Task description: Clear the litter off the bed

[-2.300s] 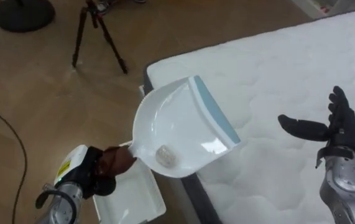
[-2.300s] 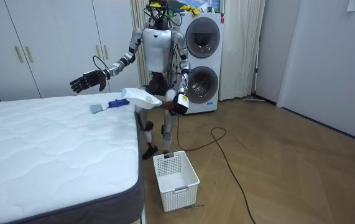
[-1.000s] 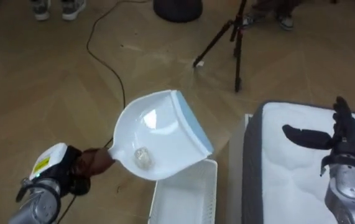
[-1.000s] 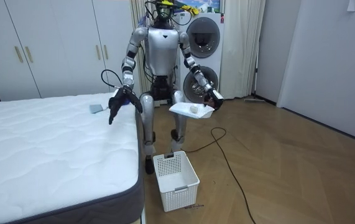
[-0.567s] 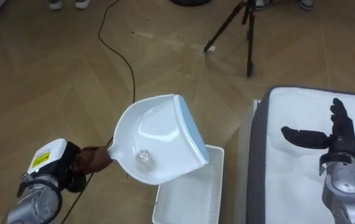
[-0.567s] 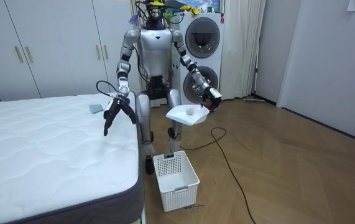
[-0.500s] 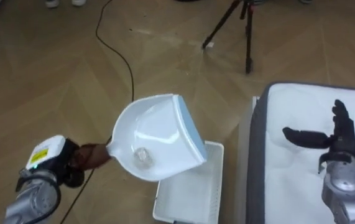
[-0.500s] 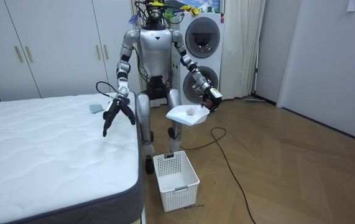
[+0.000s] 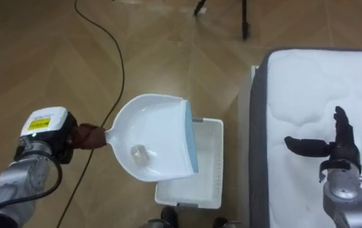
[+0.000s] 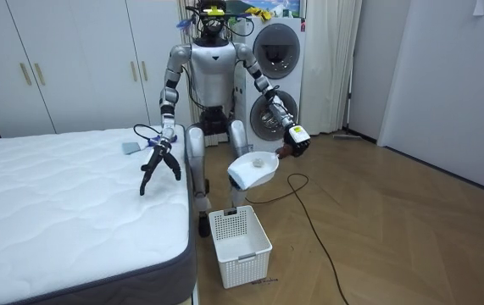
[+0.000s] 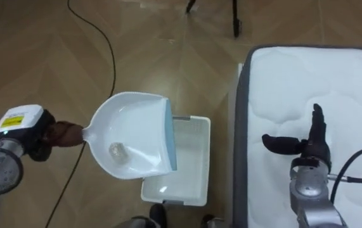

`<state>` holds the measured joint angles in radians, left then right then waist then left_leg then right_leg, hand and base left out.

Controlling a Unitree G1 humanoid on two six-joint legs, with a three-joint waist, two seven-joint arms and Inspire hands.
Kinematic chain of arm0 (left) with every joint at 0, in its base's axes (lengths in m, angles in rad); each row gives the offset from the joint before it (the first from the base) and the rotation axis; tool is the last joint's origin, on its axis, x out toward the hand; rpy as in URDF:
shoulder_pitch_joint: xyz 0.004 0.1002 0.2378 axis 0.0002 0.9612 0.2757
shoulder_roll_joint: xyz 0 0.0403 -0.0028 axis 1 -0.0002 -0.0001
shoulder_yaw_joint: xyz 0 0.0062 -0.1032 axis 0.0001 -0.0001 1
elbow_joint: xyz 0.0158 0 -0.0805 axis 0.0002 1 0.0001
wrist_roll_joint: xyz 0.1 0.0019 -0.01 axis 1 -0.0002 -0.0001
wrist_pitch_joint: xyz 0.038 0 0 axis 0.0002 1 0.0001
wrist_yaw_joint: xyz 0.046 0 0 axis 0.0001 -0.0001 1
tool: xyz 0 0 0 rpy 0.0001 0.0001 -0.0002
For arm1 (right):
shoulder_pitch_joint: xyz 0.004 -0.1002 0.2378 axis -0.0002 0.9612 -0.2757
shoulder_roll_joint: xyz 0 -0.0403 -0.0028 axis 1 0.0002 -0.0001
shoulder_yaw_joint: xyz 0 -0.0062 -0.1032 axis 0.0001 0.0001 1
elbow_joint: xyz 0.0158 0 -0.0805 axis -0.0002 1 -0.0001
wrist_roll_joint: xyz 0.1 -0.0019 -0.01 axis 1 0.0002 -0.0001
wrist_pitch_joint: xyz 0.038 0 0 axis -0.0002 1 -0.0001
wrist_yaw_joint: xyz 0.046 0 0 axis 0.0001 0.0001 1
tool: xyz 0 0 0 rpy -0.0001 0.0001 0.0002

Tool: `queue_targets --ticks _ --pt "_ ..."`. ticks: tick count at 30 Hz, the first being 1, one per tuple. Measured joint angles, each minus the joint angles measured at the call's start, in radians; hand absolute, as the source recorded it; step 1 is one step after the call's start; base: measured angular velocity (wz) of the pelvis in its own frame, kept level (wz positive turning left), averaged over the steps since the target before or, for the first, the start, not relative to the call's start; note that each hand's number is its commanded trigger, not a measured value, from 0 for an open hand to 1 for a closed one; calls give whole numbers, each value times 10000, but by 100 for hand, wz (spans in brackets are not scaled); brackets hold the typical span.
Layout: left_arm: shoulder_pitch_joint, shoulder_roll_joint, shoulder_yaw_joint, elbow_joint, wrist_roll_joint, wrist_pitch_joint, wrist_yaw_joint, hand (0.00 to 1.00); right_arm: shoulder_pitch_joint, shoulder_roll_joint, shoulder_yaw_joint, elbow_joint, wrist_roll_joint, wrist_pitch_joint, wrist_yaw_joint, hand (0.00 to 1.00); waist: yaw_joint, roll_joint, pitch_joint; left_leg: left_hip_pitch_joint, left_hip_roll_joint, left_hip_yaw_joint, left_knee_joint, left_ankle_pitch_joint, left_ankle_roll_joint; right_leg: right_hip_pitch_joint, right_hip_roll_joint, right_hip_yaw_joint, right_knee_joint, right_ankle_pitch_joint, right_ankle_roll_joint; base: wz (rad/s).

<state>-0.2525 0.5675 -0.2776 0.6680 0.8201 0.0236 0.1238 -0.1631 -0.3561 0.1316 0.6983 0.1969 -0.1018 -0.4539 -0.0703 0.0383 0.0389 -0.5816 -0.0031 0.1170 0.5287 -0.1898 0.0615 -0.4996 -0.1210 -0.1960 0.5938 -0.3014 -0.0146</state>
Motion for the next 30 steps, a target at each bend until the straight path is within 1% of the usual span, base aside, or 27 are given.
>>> queue_targets --ticks 1,4,7,9,11,12,19,21,23,26,30 --pt "-55 52 -50 2 67 8 0 100 -127 2 32 19 -52 1 -31 0 -68 31 20 -85 0 23 45 -6 10 -107 -13 11 53 0 0 -4" --pt "-207 107 -160 10 392 37 31 100 -272 2 54 27 -167 1 -54 0 -73 94 58 -205 53 176 90 -19 32 -276 -18 49 133 0 0 -8" --pt "-281 144 -242 6 690 56 48 100 -302 1 55 84 -215 0 -128 0 -81 184 110 -217 63 218 59 -19 32 -348 -18 82 174 0 0 -6" --pt "-398 198 -433 9 856 148 45 100 -311 0 59 137 -216 1 -127 0 -78 228 120 -247 66 228 66 -19 30 -397 -29 80 219 0 -1 0" --pt "-573 374 -747 11 1038 136 45 100 -326 -1 175 266 -215 1 -127 0 -93 248 122 -274 79 235 65 -19 30 -416 -34 52 220 -1 -1 0" --pt "-615 410 -804 11 1103 132 45 100 -327 -4 228 282 -215 1 -126 0 -91 251 122 -278 79 237 65 -19 31 -420 -36 52 217 -1 -2 0" --pt "-724 418 -805 108 1753 225 31 100 -315 1 443 288 -464 1 -1 0 -115 337 80 -267 80 288 76 -22 37 -423 -63 16 138 1 -3 0" --pt "-754 417 -805 184 2011 261 19 100 -316 1 443 318 -545 1 -2 0 -104 367 89 -262 88 297 91 -22 37 -426 -63 21 153 5 -8 0" --pt "-755 418 -805 203 2437 412 -53 100 -260 6 444 338 -970 31 -3 0 -99 430 84 -261 97 345 101 -22 37 -468 -73 43 281 7 -10 -5" --pt "-757 423 -804 202 2620 566 -125 100 -270 20 443 337 -1277 36 -11 0 -73 487 69 -260 106 460 124 -21 42 -589 -150 19 450 6 -11 -9" --pt "-784 423 -805 202 2657 581 -264 100 -245 19 442 328 -1285 32 -56 0 -112 586 68 -261 125 494 178 -24 45 -619 -170 1 495 3 -15 -2"
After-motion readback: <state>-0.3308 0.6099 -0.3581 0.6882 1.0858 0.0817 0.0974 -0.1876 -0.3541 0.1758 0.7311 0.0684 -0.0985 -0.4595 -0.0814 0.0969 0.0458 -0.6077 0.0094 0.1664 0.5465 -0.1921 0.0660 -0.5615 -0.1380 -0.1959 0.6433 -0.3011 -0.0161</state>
